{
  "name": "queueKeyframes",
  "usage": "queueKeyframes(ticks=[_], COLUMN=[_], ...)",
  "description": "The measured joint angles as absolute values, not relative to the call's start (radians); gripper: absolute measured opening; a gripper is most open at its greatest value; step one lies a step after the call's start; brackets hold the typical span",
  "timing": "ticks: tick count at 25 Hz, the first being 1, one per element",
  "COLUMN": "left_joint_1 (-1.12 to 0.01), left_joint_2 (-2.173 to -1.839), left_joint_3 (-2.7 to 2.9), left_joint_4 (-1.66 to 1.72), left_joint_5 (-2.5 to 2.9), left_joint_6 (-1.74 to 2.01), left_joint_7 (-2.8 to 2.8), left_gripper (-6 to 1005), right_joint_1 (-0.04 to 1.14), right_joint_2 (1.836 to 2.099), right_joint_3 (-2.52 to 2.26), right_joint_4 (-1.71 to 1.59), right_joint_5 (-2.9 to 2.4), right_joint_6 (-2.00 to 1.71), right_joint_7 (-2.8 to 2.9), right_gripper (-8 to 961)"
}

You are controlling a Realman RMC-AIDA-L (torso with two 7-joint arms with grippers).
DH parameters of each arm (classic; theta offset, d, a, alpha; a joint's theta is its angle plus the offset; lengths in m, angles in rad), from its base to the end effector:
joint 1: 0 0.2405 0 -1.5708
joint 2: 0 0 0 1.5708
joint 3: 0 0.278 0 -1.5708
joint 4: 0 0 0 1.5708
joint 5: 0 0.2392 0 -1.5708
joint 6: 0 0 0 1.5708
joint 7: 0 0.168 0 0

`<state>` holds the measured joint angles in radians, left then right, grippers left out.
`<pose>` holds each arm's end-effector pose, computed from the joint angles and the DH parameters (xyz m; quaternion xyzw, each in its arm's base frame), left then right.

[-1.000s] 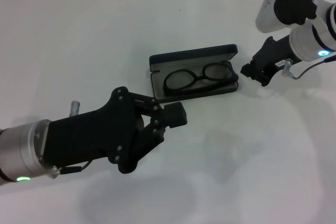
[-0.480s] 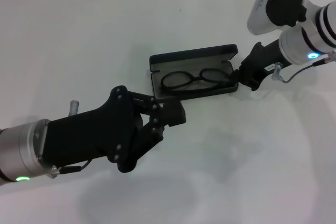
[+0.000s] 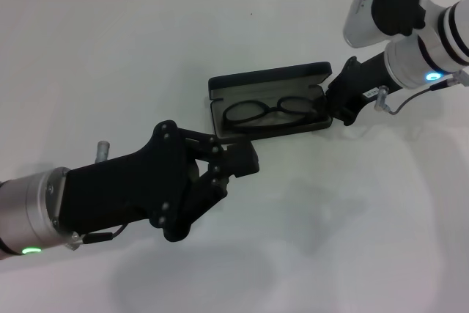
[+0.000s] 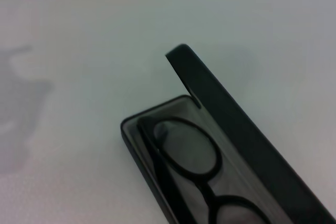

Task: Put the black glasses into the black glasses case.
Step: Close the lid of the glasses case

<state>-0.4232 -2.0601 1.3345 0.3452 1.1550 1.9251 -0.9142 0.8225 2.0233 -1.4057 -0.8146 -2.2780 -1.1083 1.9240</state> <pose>-0.2333 0.2712 -0.0587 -0.8561 -0.0605 -0.5131 0.0105 0.1893 0.4657 -0.0839 -0.9785 0.0955 -0.0945 0.1563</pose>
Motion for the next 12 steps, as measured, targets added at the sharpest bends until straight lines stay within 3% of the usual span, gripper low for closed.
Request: queueKeyframes(ticks=[8, 12], left_joint_1=[-0.421, -0.423], left_joint_2=[-2.059, -2.058], left_joint_3=[1.335, 1.335], left_joint_4=[0.345, 0.345], left_joint_5=[1.155, 1.155], left_joint_6=[1.925, 1.925], left_joint_7=[-0.917, -0.919], left_gripper=[36, 37], right_joint_1=[0.794, 0.685], right_joint_2=[2.026, 2.029], right_joint_3=[-1.417, -1.507], right_joint_4=[-0.861, -1.072], right_joint_5=[-2.305, -2.443], right_joint_6=[-1.084, -1.076], right_joint_7=[1.944, 2.11], right_gripper=[67, 68])
